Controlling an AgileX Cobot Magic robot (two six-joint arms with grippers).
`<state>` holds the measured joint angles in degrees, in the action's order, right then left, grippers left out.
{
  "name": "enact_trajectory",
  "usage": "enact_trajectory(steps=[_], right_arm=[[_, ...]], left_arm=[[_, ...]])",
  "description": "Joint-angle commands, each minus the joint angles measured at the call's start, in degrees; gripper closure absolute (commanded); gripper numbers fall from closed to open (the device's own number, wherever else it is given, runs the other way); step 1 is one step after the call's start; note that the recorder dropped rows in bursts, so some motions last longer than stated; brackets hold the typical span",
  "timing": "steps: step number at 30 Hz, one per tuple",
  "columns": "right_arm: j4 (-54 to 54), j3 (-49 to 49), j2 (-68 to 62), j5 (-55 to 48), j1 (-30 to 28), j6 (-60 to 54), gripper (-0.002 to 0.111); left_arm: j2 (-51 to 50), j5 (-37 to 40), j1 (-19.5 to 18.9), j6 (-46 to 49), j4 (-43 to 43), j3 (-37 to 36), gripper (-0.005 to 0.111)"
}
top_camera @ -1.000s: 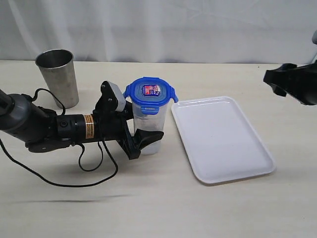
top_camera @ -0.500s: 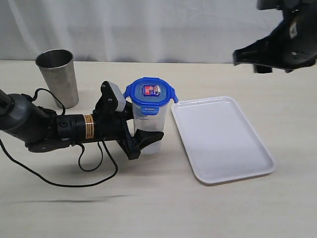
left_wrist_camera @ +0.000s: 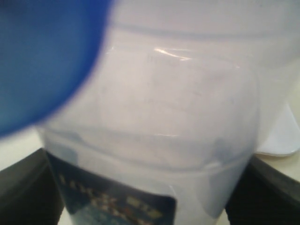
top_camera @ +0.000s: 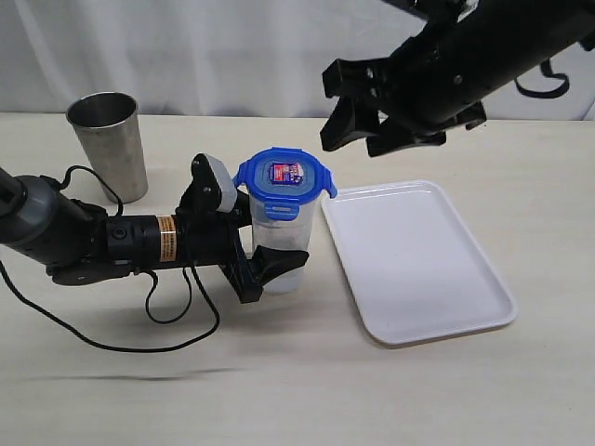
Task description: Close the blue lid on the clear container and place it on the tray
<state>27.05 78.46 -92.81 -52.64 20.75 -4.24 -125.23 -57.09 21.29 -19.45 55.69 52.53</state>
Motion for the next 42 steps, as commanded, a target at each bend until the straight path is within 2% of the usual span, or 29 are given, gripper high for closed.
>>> enact_trajectory(steps=[1,4,9,16,34,42], right_arm=[[3.04,-0.01,-3.63,-2.62,0.03,0.91,0.053],[3.16,-0.01,-5.45,-0.69,0.03,0.91,0.053],[3.93,-0.01,-7.70,2.12,0.03,0.42,0.063],[4.20,-0.01,-8.49,6.37,0.03,-0.92,0.064],[8.52,-0.01,-10.64,4.20,0.03,-2.65,0.064],[8.78,-0.01,-12.43,3.26,0.03,-3.99,0.071]], left_arm=[[0.72,-1.44,-0.25,-0.50,0.08,0.30,0.107],[0.72,-1.44,-0.25,-0.50,0.08,0.30,0.107],[0.72,-1.44,-0.25,-0.39,0.07,0.30,0.107],[0.72,-1.53,-0.25,-0.28,-0.04,0.30,0.107],[0.72,-1.67,-0.25,-0.28,-0.04,0.30,0.107],[0.72,-1.81,-0.25,-0.28,-0.15,0.30,0.107]])
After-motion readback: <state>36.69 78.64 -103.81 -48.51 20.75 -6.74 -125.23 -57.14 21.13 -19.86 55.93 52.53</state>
